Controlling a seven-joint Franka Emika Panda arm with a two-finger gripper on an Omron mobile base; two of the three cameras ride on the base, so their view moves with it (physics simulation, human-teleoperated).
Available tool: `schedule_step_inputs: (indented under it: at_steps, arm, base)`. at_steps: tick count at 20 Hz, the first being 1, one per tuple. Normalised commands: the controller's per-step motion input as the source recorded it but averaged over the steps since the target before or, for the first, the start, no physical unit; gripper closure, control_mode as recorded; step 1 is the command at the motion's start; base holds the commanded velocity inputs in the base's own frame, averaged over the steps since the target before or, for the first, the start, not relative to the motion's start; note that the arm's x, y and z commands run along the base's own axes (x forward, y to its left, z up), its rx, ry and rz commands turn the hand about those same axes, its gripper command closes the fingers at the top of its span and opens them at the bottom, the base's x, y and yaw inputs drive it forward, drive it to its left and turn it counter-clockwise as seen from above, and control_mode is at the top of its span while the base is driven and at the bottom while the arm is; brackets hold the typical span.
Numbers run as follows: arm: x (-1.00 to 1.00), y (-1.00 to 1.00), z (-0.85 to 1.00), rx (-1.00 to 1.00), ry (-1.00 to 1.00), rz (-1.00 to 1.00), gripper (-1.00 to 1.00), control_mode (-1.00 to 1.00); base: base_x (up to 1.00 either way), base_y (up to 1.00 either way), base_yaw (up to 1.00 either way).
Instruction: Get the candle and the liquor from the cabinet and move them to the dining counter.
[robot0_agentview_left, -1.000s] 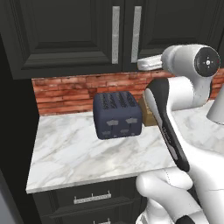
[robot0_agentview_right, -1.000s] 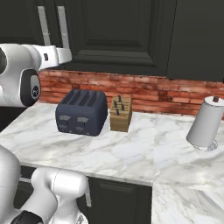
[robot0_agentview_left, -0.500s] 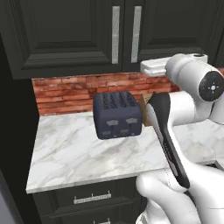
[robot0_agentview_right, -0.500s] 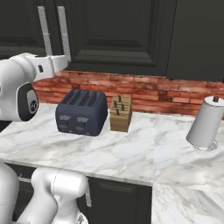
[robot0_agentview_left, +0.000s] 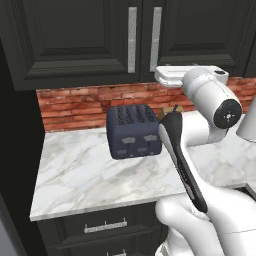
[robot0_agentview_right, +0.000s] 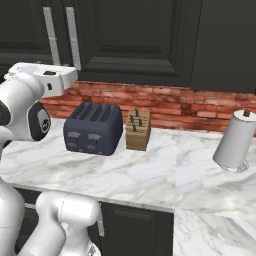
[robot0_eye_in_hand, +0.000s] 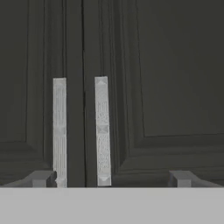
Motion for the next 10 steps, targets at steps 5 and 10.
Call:
schedule_step_inputs:
  at_steps: [5,10]
  arm:
    - [0.62,0.13,0.00,0.08,-0.04,0.08,-1.00,-1.00]
    - [0.70,0.19,0.00,0.00,0.00,0.06,-1.00,-1.00]
  base:
    - [0.00,0.00,0.00]
    - [0.00,0.00,0.00]
